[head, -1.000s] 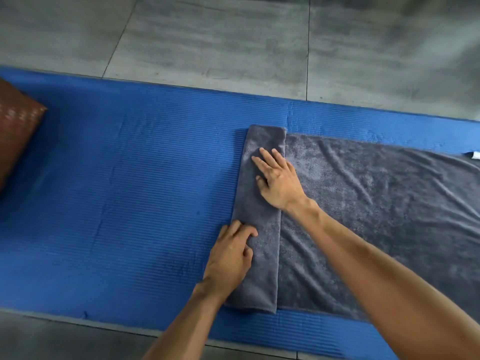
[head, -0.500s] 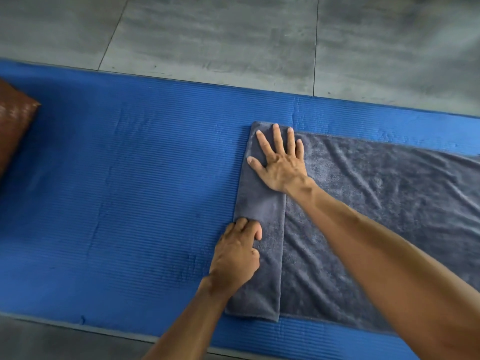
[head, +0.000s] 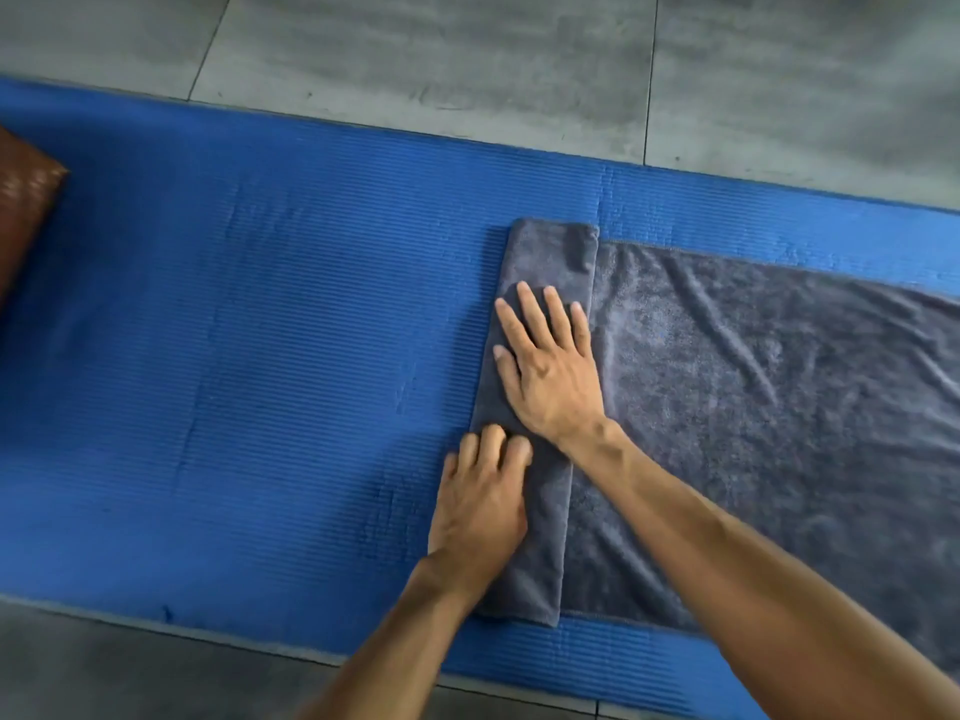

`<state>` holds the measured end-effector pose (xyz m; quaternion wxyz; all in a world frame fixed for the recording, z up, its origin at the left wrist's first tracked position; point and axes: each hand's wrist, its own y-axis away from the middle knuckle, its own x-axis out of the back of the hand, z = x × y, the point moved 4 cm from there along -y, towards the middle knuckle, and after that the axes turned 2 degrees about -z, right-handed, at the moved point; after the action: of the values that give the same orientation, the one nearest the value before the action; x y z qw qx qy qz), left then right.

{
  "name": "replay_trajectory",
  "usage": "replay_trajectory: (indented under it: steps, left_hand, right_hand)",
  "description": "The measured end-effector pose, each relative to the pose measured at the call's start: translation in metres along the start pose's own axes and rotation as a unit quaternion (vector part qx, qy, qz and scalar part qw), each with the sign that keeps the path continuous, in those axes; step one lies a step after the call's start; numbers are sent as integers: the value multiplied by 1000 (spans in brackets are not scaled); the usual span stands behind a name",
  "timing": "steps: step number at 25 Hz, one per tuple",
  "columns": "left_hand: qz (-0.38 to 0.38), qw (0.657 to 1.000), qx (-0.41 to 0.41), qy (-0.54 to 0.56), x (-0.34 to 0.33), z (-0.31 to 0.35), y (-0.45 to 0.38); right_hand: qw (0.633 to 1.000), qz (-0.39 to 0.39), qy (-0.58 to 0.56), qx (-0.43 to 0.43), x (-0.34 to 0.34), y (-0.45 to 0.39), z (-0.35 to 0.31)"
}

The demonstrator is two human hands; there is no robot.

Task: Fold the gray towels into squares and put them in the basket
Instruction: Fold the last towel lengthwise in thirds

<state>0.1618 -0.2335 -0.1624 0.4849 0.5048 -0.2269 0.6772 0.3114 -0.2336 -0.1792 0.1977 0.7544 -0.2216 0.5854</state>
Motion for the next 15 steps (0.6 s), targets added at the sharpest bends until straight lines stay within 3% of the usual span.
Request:
replay_trajectory:
  steps: [2, 7, 13, 15]
  left_hand:
    - [11, 995, -78, -62, -14, 1, 23]
    - [-87, 971, -175, -135, -30, -6, 62]
    - [-110, 973, -155, -134, -27, -7, 66]
    - [-101, 978, -140, -117, -25, -3, 67]
  right_hand:
    - [998, -46, -8, -35, -6, 5, 9]
    - [992, -119, 25, -40, 3, -31, 23]
    - [966, -225, 8, -131, 19, -89, 27]
    - [972, -189, 30, -133, 31, -93, 18]
